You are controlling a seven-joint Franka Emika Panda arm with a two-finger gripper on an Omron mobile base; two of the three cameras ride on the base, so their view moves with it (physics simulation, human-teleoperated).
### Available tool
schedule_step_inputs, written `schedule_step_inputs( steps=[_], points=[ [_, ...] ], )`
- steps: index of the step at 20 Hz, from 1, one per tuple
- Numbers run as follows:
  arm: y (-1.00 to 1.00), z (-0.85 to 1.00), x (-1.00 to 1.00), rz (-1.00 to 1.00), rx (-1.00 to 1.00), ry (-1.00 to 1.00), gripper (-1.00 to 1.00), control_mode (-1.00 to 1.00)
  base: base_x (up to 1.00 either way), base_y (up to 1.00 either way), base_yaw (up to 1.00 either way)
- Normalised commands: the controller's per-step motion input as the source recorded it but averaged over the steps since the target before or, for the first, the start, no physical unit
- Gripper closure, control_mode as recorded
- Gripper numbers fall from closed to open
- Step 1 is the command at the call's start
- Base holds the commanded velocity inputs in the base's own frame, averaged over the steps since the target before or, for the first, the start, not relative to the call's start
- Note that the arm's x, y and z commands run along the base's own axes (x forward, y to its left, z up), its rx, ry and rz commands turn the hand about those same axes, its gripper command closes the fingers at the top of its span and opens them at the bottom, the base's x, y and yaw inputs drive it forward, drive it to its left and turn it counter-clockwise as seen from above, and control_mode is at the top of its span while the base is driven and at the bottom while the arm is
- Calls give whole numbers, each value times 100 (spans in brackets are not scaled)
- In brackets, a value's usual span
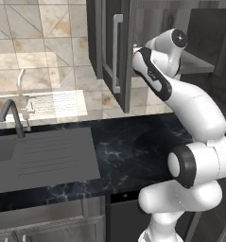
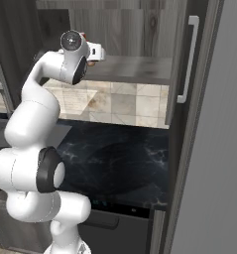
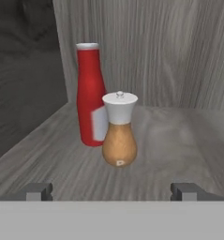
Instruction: Take 2 condiments from the cabinet and move them on the counter near the stove.Make sure the condiments are lined up with each other, next to each other.
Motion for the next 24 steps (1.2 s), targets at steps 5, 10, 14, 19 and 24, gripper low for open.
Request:
schedule_step_inputs(
  steps=[5,10,14,19,24],
  points=[
    [0,-1,25,0,0,1,-100,-100,0,0,0],
    [0,-4,28,0,0,2,-100,-100,0,0,0],
    [0,-9,31,0,0,2,-100,-100,0,0,0],
    [0,-12,24,0,0,0,-100,-100,0,0,0],
    [0,-6,18,0,0,0,-100,-100,0,0,0]
  ],
)
